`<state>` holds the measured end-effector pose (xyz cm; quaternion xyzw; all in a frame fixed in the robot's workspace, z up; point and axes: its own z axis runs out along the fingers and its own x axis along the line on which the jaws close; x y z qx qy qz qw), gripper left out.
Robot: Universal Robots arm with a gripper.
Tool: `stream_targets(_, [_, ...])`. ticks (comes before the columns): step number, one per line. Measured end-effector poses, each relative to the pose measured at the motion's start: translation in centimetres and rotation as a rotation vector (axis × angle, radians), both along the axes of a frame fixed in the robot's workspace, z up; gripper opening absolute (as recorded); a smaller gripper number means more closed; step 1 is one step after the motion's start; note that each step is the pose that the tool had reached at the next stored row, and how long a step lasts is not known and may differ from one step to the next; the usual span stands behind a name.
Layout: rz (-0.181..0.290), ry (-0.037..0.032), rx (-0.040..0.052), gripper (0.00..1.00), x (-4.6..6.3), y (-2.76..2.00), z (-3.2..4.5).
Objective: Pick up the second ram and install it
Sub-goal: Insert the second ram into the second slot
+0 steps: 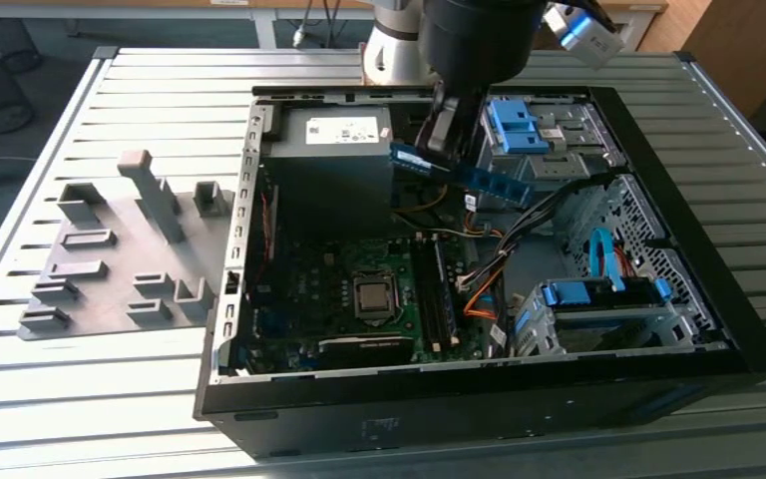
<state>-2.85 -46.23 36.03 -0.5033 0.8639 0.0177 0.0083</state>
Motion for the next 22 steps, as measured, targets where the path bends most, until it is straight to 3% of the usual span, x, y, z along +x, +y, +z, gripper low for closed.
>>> stream_targets(14, [-0.228,0.0,-0.0022,0.14,0.0,0.0,-0.2])
stream_targets(22, [-0.237,0.0,-0.0022,0.14,0.0,0.0,-0.2])
